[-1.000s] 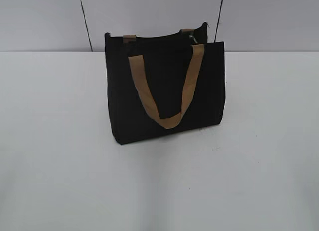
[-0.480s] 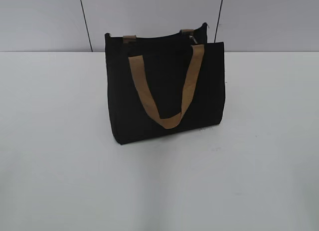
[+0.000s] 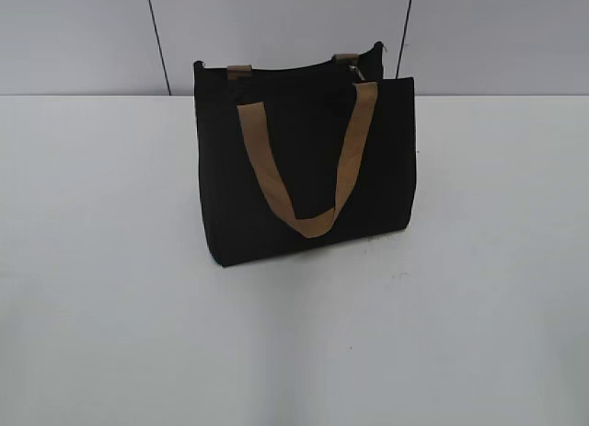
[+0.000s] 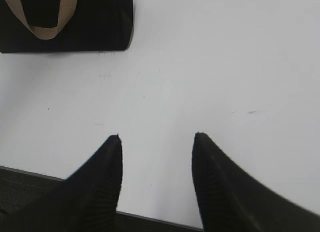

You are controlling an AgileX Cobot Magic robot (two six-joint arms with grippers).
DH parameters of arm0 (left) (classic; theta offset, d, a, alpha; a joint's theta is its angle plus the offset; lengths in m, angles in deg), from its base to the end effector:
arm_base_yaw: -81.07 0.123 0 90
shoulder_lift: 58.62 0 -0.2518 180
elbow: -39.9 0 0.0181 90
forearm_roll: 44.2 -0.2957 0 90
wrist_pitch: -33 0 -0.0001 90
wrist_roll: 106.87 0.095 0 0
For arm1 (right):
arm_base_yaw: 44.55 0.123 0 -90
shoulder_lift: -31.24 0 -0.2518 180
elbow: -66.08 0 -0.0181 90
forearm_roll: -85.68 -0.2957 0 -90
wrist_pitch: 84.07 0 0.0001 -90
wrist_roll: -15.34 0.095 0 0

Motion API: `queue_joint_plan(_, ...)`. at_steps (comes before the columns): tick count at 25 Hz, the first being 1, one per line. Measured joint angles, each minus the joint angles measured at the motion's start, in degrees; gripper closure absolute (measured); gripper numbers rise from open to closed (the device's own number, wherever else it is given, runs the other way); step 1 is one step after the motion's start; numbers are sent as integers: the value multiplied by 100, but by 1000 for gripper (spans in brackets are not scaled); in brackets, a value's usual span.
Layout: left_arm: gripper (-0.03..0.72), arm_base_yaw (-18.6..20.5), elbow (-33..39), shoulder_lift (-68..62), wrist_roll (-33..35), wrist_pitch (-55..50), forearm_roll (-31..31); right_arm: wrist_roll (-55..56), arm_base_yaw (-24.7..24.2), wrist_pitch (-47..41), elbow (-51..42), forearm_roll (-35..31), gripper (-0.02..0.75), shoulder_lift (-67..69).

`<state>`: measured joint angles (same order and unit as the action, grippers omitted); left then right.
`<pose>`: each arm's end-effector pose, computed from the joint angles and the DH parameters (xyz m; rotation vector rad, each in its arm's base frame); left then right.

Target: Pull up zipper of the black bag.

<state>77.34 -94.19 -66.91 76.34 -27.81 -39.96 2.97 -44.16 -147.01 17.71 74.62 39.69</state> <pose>0.0655 -0.0104 0.3069 0.1265 2.0024 -0.0937 0.0700 0.0167 0.2911 -0.2430 2.0617 0.1051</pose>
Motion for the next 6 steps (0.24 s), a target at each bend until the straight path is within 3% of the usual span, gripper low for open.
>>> queue_joint_plan(6,221,0,0,0,0,0,0,0,-7,0,0,0,376,0)
